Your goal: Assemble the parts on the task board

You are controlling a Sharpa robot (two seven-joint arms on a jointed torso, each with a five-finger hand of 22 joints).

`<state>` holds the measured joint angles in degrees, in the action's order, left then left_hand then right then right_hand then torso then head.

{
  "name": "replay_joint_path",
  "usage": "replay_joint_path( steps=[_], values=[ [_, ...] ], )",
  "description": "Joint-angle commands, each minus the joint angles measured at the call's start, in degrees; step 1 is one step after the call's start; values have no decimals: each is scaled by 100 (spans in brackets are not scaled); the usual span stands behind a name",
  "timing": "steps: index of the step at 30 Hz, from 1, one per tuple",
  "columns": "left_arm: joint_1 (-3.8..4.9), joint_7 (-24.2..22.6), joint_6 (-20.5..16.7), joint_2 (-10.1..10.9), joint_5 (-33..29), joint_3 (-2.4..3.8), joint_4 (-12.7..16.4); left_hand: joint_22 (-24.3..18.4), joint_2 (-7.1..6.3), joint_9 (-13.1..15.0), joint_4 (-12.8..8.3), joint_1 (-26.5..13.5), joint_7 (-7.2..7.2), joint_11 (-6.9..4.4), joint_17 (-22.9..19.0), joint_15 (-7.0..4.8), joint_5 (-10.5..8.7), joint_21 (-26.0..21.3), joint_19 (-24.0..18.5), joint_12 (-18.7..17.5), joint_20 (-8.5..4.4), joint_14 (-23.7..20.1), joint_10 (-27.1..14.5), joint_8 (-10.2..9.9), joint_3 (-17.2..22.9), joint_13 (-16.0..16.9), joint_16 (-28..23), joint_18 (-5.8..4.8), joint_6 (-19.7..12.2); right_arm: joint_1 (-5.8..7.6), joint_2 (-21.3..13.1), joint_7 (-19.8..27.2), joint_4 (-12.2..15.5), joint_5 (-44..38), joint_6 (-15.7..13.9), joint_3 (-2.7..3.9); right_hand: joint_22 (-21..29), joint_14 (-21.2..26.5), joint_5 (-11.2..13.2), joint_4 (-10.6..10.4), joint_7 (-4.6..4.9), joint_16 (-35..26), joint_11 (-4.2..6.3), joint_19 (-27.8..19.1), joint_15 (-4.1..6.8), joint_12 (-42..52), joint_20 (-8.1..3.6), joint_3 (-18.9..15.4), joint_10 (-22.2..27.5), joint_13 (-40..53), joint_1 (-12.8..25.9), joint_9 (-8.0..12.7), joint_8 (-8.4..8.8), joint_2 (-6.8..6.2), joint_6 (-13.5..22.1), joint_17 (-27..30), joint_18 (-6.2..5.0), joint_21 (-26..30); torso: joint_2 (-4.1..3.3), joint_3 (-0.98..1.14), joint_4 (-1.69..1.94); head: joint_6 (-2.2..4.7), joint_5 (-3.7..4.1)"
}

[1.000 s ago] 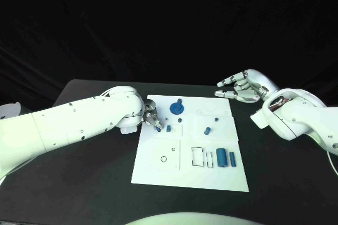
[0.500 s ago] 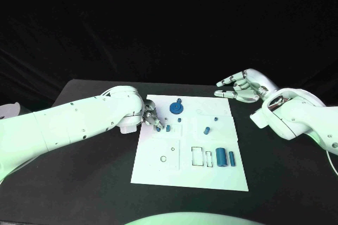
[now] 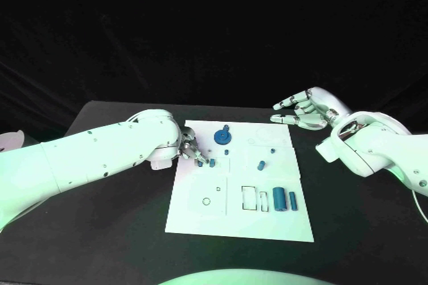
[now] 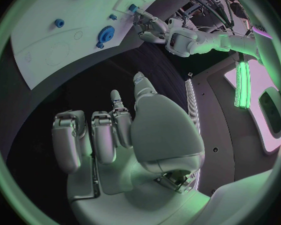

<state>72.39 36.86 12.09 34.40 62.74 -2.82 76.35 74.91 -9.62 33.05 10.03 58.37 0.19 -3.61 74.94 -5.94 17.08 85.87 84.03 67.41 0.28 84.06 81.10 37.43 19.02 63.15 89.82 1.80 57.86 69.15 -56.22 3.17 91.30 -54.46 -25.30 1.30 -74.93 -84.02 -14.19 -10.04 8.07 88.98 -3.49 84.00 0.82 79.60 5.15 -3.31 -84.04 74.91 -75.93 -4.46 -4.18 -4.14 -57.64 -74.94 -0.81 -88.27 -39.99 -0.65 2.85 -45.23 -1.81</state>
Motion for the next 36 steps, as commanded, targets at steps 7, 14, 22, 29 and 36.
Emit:
replay_joint_path(
  steps=[7,14,22,29,36],
  values=[
    [-44,28,-272,135,-76,-3,141,1110,96,-32,420,-20,6,0,1506,-52,-888,49,447,7,-45,594,32,-9,-965,3,18,-67,27,-3,-4,25,3,-25,75,1,-1146,-543,-20,-3,-8,-37,41,403,25,-31,-16,-54,-128,934,39,-1,-12,48,-26,-1267,-8,30,3,-3,-2,12,38],
    [-43,-86,-931,282,-335,17,302,1033,243,-49,644,139,18,14,1506,-53,-932,-30,417,-134,-47,594,-31,-1,-1393,-142,18,-44,-16,-4,-5,27,-3,-25,69,1,-1146,-543,-20,-3,-8,-37,41,403,25,-31,-16,-54,-128,934,39,-1,-12,48,-26,-1267,-8,30,-1,-3,2,18,58],
    [-41,-916,-2066,436,-1350,34,391,-1175,434,-272,660,445,346,333,544,178,-691,-2359,-519,-2293,143,271,-1488,-208,-1888,-2387,-667,487,-832,-4,-1,28,-17,-25,68,0,-1146,-543,-20,-3,-8,-37,41,403,25,-31,-16,-54,-128,934,39,-1,-12,48,-26,-1267,-8,30,-1,-6,2,34,68],
    [-40,-1527,-2407,462,-1867,37,383,-3286,518,-589,661,958,625,574,-1313,399,-564,-4816,-1275,-2748,378,-444,-2026,-343,-1905,-2917,-2311,858,-1260,-5,3,27,-25,-25,73,0,-1142,-542,-23,-11,-7,-39,40,401,25,-32,-16,-68,-127,933,50,0,-9,48,-22,-1264,-9,33,-1,-3,2,50,71],
    [-40,-2729,-2733,366,-1102,37,318,-3614,552,-980,36,2501,753,670,-2180,487,-839,-5280,-1346,-3261,417,-918,-2508,-578,-1187,-3442,-3125,859,-1328,-7,5,31,-31,-24,77,-1,-1142,-542,-23,-11,-7,-39,40,401,25,-32,-16,-68,-127,933,50,0,-9,48,-22,-1264,-9,33,-1,-5,4,84,105]
  ],
)
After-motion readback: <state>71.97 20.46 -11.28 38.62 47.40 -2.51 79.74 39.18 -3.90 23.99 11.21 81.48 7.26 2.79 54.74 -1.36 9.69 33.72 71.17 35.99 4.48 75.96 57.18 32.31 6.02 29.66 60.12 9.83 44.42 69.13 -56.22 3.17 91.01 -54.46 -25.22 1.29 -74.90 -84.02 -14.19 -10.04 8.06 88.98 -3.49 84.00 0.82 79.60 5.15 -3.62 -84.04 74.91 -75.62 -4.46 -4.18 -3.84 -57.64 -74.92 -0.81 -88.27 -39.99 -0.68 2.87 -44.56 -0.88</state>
